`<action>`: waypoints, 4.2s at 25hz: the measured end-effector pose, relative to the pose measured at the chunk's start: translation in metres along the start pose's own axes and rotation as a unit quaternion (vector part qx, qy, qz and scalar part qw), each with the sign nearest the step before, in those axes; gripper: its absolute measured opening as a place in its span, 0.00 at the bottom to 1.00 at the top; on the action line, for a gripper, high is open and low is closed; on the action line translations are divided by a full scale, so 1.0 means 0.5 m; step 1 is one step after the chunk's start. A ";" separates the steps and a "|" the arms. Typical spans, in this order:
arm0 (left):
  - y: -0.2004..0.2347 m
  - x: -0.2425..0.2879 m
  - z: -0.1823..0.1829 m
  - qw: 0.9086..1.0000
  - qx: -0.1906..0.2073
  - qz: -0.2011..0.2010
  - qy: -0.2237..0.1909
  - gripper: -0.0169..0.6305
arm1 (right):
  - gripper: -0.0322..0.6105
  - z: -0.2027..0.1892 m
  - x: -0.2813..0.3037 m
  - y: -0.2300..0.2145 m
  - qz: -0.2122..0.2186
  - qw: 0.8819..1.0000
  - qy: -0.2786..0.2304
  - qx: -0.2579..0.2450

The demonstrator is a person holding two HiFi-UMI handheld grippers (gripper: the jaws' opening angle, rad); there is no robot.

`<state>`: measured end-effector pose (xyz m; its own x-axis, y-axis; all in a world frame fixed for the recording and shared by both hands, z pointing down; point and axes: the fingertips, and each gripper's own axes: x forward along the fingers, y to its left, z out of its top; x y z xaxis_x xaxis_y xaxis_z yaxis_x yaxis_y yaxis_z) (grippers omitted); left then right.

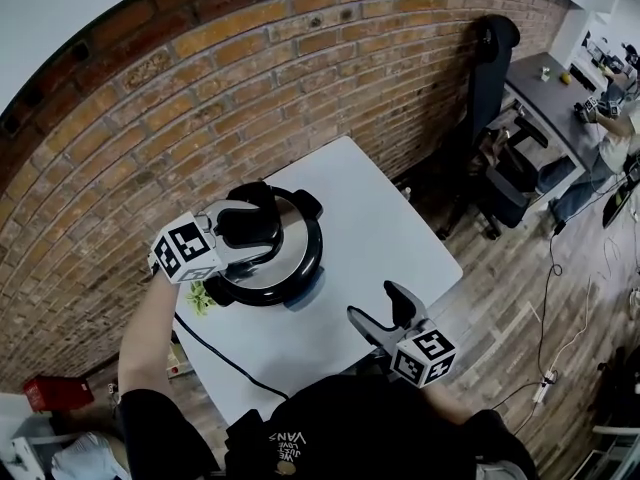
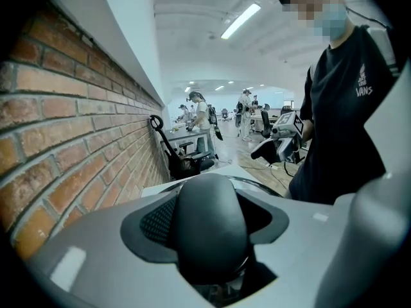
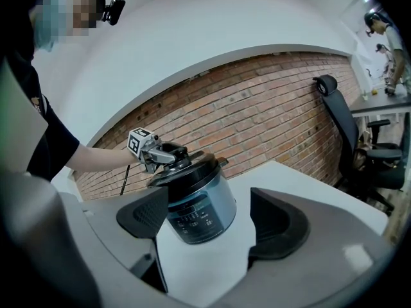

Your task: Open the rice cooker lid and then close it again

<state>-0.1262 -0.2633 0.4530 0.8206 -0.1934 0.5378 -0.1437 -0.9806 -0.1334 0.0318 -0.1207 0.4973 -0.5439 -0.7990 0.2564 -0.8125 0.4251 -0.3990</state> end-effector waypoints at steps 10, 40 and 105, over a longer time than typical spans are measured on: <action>-0.003 -0.067 0.082 0.997 0.020 0.045 -0.058 0.46 | 0.66 0.026 0.000 -0.006 0.012 1.000 -0.008 -0.008; -0.268 -0.560 -0.237 0.679 -0.387 0.493 -0.382 0.45 | 0.66 0.097 0.105 0.082 0.148 0.989 -0.001 0.009; 0.026 -0.021 0.013 0.987 -0.091 0.131 0.017 0.45 | 0.65 0.059 -0.052 -0.170 0.006 0.992 -0.070 0.107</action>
<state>-0.1330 -0.2741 0.4402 0.7234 -0.4399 0.5321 -0.4491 -0.8852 -0.1213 0.1210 -0.1485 0.4984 -0.5066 -0.8521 0.1314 -0.7346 0.3469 -0.5831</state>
